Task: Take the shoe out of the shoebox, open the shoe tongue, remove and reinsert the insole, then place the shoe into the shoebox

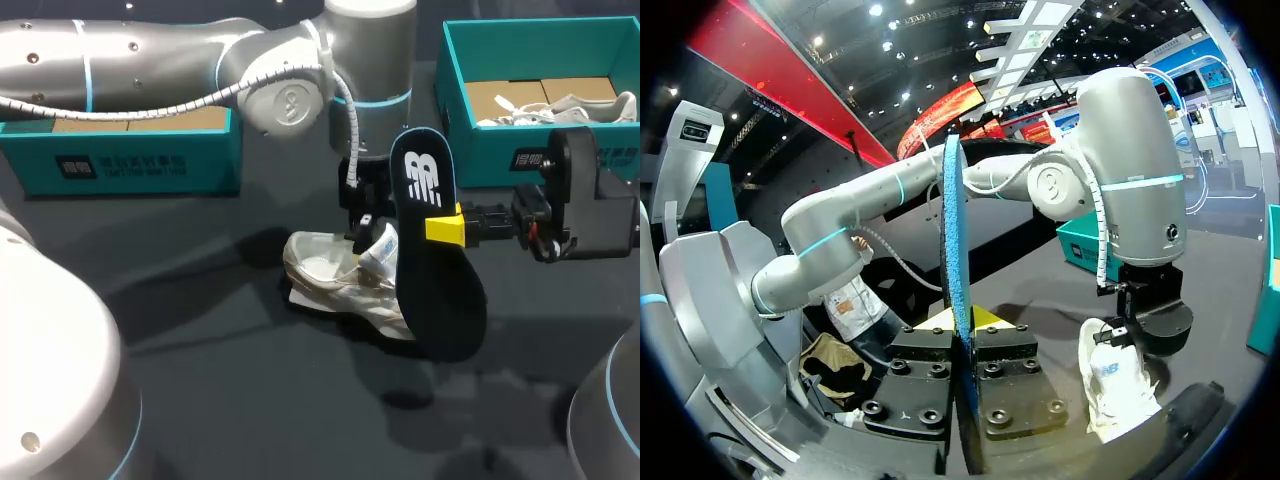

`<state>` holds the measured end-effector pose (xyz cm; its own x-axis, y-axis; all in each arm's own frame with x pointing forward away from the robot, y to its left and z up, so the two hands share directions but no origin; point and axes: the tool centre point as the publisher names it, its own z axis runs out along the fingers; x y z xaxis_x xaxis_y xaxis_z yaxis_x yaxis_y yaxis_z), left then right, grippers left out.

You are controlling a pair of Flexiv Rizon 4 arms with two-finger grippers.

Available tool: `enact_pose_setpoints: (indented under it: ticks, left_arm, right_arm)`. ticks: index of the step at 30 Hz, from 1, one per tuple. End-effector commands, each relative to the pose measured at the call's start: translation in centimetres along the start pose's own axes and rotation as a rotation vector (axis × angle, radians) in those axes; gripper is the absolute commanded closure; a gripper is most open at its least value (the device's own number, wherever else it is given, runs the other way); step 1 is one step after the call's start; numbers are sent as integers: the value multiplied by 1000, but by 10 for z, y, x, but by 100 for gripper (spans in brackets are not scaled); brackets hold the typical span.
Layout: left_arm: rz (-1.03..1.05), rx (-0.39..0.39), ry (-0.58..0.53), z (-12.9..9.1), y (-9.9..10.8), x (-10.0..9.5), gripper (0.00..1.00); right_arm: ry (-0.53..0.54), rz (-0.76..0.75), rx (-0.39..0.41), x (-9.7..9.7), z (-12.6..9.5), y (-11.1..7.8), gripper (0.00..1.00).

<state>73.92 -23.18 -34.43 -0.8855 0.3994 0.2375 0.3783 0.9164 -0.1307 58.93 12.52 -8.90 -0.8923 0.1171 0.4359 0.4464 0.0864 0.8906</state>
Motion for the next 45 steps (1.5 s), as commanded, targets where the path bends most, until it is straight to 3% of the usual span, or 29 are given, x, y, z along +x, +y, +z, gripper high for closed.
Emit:
enact_pose_setpoints:
  ticks: [1,11,16,21,31,34,45]
  left_arm:
    - [128,18,62,-17,6,0,100]
    - [128,18,62,-17,6,0,100]
    - [353,-108,58,-20,11,-2,100]
    - [672,-169,50,-32,16,5,100]
    - [672,-169,50,-32,16,5,100]
    - [771,-226,17,-25,11,13,100]
    - [936,-248,-15,-2,-1,26,100]
  right_arm:
    - [-5,1,0,2,1,-1,100]
    - [-5,1,0,2,1,-1,100]
    - [-5,1,0,2,1,-1,100]
    - [-5,1,0,2,1,-1,100]
    - [-5,1,0,2,1,-1,100]
    - [-5,1,0,2,1,-1,100]
    - [-5,1,0,2,1,-1,100]
